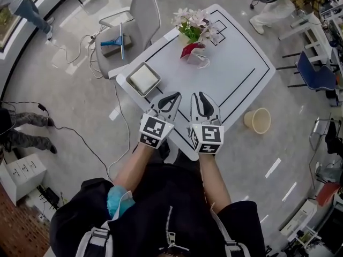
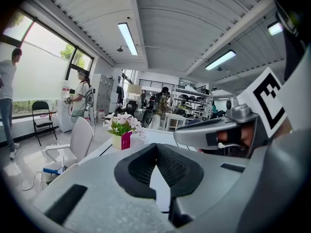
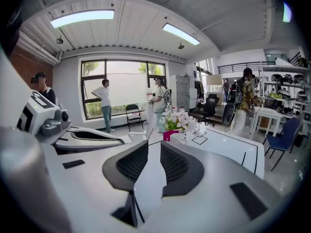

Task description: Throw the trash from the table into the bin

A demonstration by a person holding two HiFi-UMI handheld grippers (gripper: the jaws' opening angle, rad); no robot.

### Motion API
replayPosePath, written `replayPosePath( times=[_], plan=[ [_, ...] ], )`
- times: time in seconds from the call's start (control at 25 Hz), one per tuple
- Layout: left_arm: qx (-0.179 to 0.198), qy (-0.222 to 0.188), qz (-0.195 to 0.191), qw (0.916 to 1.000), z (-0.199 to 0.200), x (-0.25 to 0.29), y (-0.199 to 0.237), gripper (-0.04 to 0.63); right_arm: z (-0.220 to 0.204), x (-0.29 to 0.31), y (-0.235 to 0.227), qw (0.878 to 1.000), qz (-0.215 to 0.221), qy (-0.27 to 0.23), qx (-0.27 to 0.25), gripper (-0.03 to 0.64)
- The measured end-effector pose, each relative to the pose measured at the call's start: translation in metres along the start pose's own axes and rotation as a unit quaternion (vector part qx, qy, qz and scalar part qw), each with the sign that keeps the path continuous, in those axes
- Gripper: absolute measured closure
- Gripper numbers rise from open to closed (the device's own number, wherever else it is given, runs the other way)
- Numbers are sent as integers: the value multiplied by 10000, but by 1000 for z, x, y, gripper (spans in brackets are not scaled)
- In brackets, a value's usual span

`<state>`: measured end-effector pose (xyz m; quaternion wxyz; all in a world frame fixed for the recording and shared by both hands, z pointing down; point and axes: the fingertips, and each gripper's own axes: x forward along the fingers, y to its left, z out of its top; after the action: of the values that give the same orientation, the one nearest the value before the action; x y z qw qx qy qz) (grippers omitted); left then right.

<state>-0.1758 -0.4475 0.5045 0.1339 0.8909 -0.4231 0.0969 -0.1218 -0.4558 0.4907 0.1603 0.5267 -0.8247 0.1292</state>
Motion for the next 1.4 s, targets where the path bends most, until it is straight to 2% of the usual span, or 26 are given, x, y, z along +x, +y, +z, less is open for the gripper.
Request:
replayPosePath(
  times=[0.32,0.68,0.84,1.24,1.4],
  plan=[
    [-117,69,356,9993,2,20,22,591,12,51,-36,9988,312,136,-363,518],
    [-363,261,906,9949,-6,48,34,591,13,110,-68,9896,984,443,-950,462],
    [-435,359,1133,9920,-12,54,34,591,8,135,-78,9793,1318,628,-1403,423],
    [-693,551,1743,9807,-24,57,40,591,-14,185,-87,9409,2090,911,-2506,420],
    [-751,579,1918,9768,-25,55,41,591,-38,198,-92,9306,2163,1252,-2676,420]
  ],
)
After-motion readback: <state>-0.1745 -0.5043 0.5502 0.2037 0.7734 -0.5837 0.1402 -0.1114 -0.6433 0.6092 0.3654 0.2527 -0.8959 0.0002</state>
